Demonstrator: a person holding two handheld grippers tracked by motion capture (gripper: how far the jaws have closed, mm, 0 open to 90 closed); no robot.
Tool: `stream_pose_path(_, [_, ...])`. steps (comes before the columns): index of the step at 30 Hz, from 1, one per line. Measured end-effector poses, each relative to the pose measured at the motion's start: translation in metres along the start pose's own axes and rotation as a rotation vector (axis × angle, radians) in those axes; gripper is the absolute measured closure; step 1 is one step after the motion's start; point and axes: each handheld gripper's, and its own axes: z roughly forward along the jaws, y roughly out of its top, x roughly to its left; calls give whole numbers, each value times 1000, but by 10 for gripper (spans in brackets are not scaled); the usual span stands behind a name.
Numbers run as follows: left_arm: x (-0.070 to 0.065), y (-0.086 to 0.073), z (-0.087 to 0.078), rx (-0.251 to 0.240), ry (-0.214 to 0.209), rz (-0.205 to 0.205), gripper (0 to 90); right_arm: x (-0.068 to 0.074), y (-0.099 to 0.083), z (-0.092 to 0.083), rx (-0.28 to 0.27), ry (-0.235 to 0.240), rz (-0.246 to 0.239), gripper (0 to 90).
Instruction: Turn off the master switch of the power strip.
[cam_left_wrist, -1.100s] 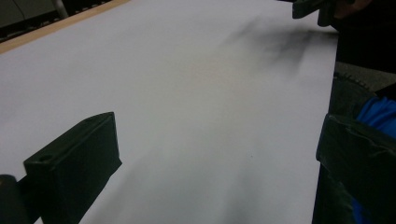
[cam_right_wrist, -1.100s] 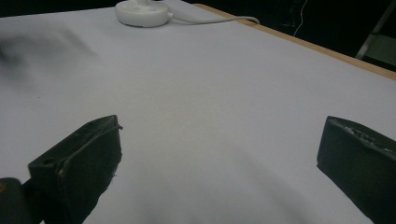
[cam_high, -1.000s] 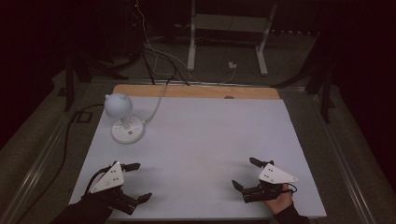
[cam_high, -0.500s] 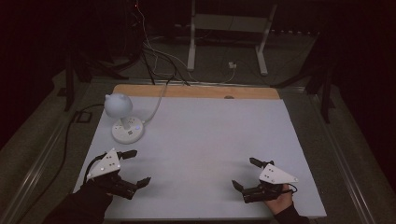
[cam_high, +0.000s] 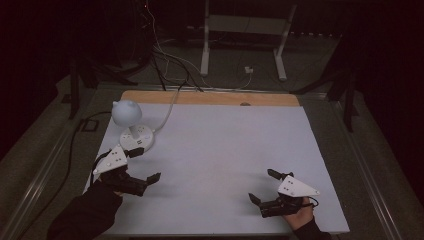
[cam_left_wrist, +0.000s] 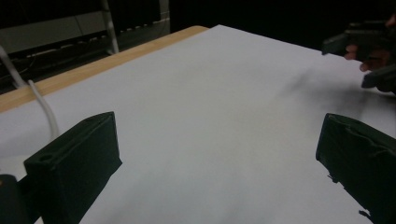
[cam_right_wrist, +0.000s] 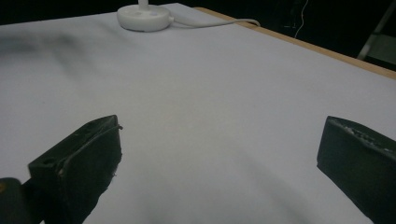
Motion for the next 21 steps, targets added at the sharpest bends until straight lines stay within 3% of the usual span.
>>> stream_pose_path(15, [16,5,20,8,90,-41,3,-1,0,0,1,4,3,0])
stream_pose_path(21, [24,3,27,4,157,-72,3,-1,-1,0,2,6,10,0])
